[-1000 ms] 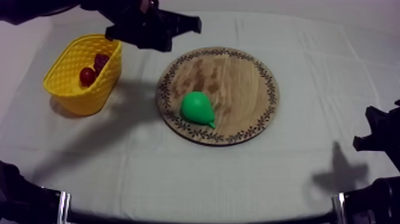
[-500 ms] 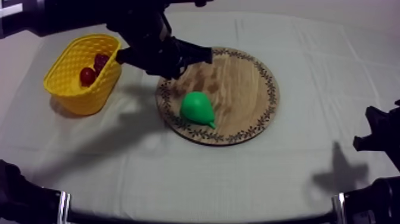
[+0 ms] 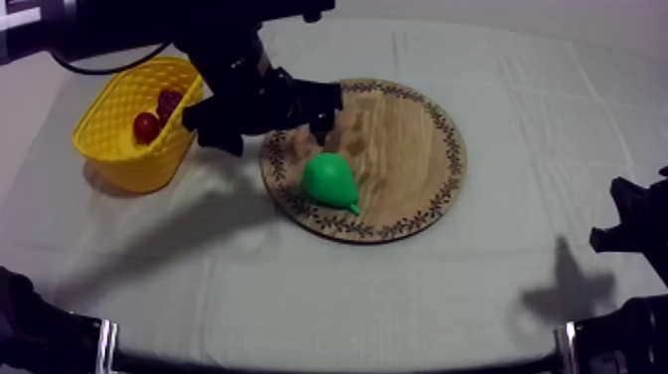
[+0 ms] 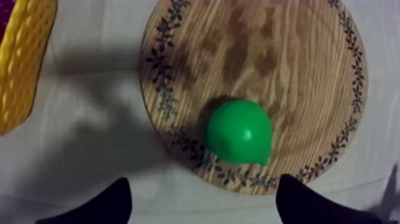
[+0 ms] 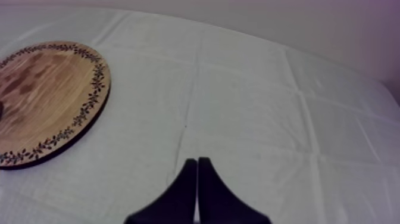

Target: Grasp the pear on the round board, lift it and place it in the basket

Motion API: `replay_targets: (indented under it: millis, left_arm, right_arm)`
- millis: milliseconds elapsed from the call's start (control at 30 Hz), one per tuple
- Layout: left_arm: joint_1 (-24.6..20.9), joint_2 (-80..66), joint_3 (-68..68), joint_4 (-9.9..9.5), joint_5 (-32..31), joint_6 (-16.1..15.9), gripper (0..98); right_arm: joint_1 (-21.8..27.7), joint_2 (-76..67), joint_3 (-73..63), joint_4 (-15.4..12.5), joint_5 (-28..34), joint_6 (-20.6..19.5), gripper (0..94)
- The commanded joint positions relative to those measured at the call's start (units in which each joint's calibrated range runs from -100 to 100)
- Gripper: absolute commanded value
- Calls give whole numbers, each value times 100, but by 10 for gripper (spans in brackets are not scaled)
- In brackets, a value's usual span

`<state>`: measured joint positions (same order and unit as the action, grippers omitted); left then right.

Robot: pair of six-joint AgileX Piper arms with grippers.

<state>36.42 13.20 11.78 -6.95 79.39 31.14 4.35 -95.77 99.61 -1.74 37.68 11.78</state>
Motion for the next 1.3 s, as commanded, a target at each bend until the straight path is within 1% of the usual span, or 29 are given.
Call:
replay_targets:
  millis: [0,167,333,600,733,1000,1267]
  left_arm:
    - [3,-2,33,110,46,-42,945]
    - [50,57,142,276,79,-127,956]
    - [76,242,123,367,-50,-174,959]
    - [82,752,-83,506,-504,-133,959]
    - [85,1048,-174,557,-603,-70,955]
    - [103,1741,-556,568,-792,55,931]
    - [105,2356,-1125,572,-763,85,908]
  right_arm:
    - [1,1,5,1,6,1,5]
    - [1,1,5,1,6,1,5]
    - [1,1,5,1,6,1,5]
    - [1,1,5,1,6,1,5]
    - [1,1,5,1,6,1,5]
    - [1,1,5,1,6,1,5]
    - [1,1,5,1,6,1,5]
